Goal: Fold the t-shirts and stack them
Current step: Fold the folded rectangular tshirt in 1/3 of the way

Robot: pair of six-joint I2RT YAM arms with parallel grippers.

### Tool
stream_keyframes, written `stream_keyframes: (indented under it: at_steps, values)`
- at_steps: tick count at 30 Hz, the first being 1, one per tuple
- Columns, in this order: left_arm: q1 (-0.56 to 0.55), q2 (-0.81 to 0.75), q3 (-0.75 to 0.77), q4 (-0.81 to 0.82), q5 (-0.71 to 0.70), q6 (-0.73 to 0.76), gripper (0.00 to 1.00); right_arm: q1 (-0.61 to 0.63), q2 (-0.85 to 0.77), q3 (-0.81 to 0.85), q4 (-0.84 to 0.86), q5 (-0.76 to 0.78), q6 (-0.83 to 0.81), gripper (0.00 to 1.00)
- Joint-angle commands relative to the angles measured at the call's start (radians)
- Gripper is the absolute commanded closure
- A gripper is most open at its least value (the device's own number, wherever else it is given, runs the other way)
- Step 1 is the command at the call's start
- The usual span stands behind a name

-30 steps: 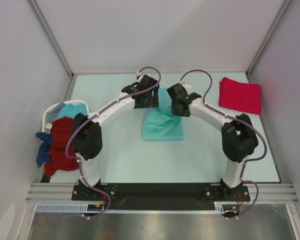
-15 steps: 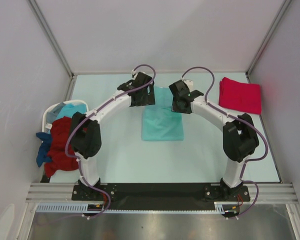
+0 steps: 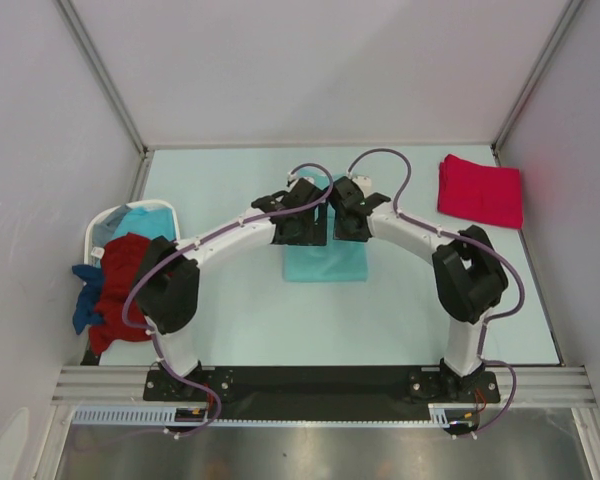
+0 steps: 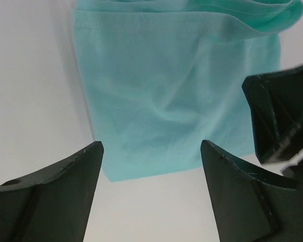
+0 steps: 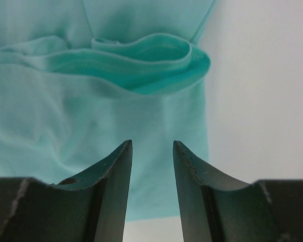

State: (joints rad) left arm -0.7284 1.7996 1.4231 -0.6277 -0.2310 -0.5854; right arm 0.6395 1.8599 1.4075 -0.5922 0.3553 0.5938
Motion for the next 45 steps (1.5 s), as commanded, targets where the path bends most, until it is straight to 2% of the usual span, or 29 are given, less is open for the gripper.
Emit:
stream_keyframes:
  at_steps: [1,12,19,20,21,22,23,24,25,29,33,39,45]
  values:
    - [0.0,-0.04,-0.004,0.026,-0.005,-0.019,0.16,-0.034,0.105,0.082,0.057,0.001,-0.014,0.57]
    - [-0.003,-0.06,-0.033,0.01,-0.019,-0.007,0.16,-0.096,0.326,0.361,0.037,-0.041,-0.054,0.57]
    - [-0.003,-0.049,-0.049,0.006,-0.028,-0.004,0.16,-0.123,0.427,0.466,-0.018,-0.049,-0.052,0.58]
    - [-0.003,-0.051,-0.052,0.003,-0.037,-0.002,0.16,-0.121,0.412,0.437,-0.002,-0.038,-0.049,0.59]
    - [-0.003,-0.054,-0.056,0.002,-0.044,-0.004,0.16,-0.113,0.331,0.394,0.027,-0.021,-0.051,0.59]
    - [-0.003,-0.075,-0.061,0.003,-0.051,-0.007,0.16,-0.109,0.281,0.292,0.06,0.014,-0.055,0.59]
    - [-0.003,-0.088,-0.072,0.006,-0.068,-0.01,0.16,-0.103,0.228,0.253,0.116,0.025,-0.06,0.58]
    - [-0.003,-0.104,-0.078,0.011,-0.074,-0.01,0.16,-0.101,0.135,0.23,0.127,0.027,-0.055,0.58]
    - [-0.003,-0.133,-0.085,0.017,-0.083,-0.007,0.15,-0.097,0.108,0.214,0.124,0.007,-0.049,0.57]
    - [0.0,-0.172,-0.116,0.023,-0.11,-0.007,0.15,-0.071,0.074,0.246,0.025,-0.003,-0.029,0.57]
    - [0.0,-0.174,-0.131,0.026,-0.093,-0.019,0.15,-0.054,0.019,0.18,0.074,0.037,-0.034,0.57]
    - [-0.005,-0.203,-0.168,0.031,-0.084,-0.031,0.15,-0.028,-0.004,0.196,-0.021,0.039,-0.019,0.57]
    - [-0.006,-0.209,-0.243,0.074,-0.05,-0.042,0.15,-0.011,-0.107,-0.036,0.026,0.036,0.029,0.57]
